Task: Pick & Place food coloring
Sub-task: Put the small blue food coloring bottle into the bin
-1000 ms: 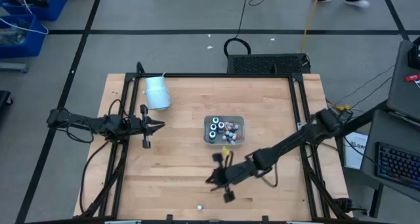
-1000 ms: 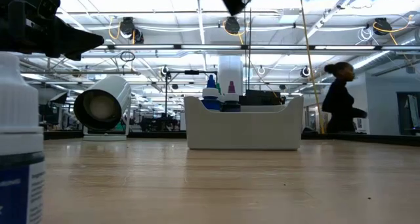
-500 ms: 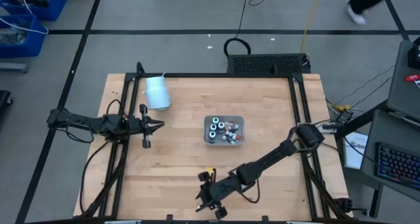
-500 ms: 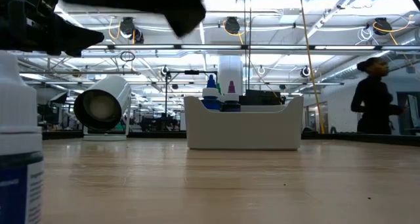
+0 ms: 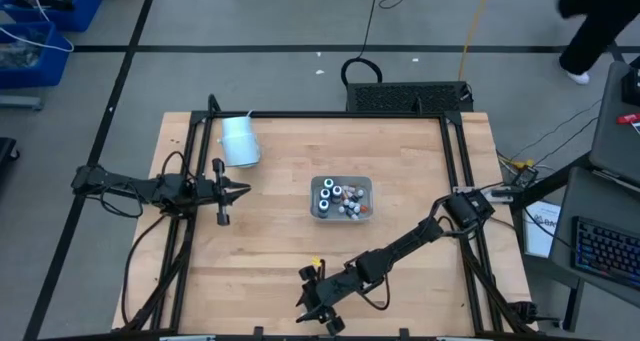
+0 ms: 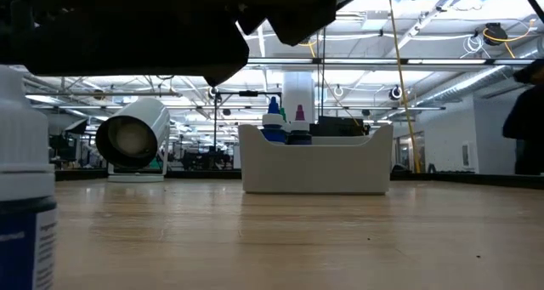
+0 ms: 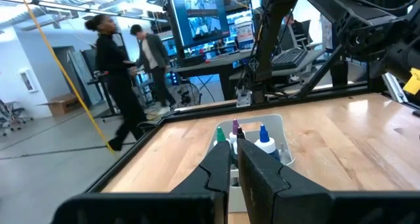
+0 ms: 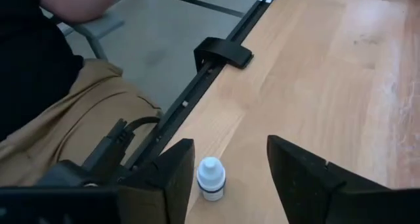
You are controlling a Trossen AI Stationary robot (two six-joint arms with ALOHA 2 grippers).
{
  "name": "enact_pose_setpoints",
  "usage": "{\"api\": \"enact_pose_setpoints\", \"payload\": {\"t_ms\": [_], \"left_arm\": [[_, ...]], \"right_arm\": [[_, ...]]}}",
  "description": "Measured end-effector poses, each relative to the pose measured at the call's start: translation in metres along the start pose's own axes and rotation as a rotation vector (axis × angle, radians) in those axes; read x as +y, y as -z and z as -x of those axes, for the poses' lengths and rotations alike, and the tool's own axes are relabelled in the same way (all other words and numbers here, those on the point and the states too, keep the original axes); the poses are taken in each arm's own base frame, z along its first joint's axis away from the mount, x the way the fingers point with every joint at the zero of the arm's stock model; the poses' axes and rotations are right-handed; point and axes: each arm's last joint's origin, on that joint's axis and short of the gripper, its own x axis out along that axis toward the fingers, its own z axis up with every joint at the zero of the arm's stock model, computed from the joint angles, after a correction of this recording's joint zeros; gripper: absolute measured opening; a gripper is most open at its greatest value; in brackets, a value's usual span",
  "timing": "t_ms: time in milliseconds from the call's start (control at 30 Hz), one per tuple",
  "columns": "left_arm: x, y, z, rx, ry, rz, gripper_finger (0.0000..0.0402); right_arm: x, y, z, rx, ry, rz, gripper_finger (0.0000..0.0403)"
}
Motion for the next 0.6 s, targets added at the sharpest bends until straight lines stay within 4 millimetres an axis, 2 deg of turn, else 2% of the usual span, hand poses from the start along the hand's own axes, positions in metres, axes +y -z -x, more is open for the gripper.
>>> {"api": "enact_pose_setpoints", "payload": {"t_ms": [367, 600], "left_arm": [[0.000, 0.000, 0.000, 0.000, 0.000, -0.023, 0.0037], [0.000, 0.000, 0.000, -0.001, 0.000, 0.053, 0.0037]], "right_arm": [[0.000, 0.001, 0.000, 0.015, -0.001, -0.023, 0.0175], [0.013, -0.004, 0.000, -0.045, 0.000, -0.042, 0.0172]]}}
